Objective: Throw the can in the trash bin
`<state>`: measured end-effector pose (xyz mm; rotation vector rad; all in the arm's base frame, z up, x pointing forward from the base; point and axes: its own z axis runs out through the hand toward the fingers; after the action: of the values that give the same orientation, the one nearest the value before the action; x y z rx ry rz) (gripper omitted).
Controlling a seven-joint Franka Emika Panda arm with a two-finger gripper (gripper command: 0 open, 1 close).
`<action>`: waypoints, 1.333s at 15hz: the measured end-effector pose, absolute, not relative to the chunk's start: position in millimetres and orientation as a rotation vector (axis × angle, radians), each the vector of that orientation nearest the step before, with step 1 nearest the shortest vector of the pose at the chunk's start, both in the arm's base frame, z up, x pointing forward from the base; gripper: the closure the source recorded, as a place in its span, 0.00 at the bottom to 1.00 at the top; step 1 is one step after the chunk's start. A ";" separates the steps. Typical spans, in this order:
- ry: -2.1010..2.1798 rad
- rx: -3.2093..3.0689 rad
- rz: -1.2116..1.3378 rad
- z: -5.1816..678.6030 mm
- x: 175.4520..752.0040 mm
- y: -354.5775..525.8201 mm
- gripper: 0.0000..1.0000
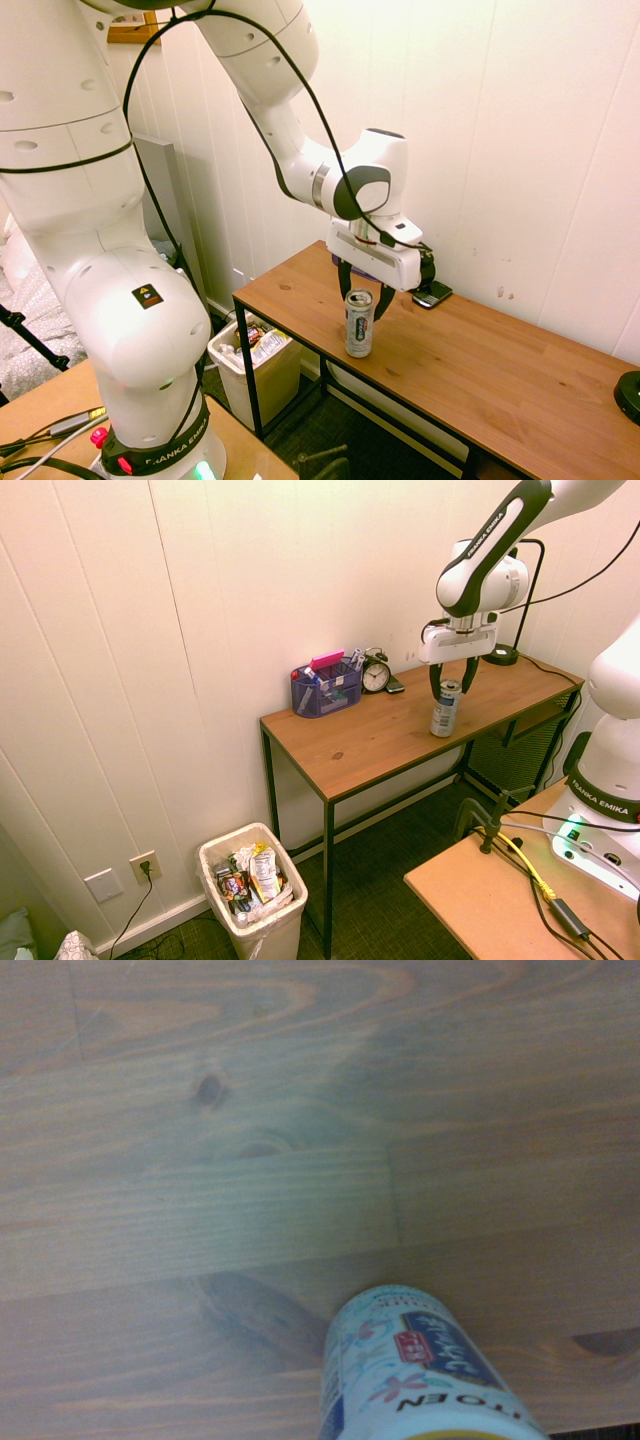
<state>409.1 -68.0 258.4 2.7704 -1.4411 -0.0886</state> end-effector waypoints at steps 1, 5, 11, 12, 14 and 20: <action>-1.438 2.773 -0.085 258.8 409.7 -67.2 1.00; -1.424 2.783 -0.072 261.6 413.3 -63.0 1.00; -1.415 2.788 -0.071 265.8 413.6 -60.5 1.00; -1.406 2.794 -0.062 272.5 414.4 -57.9 1.00; -1.362 2.824 -0.015 303.4 423.7 -37.9 1.00; -0.971 2.927 0.204 431.3 456.7 224.0 1.00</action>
<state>456.7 224.0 431.3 2.9268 -0.9709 0.2044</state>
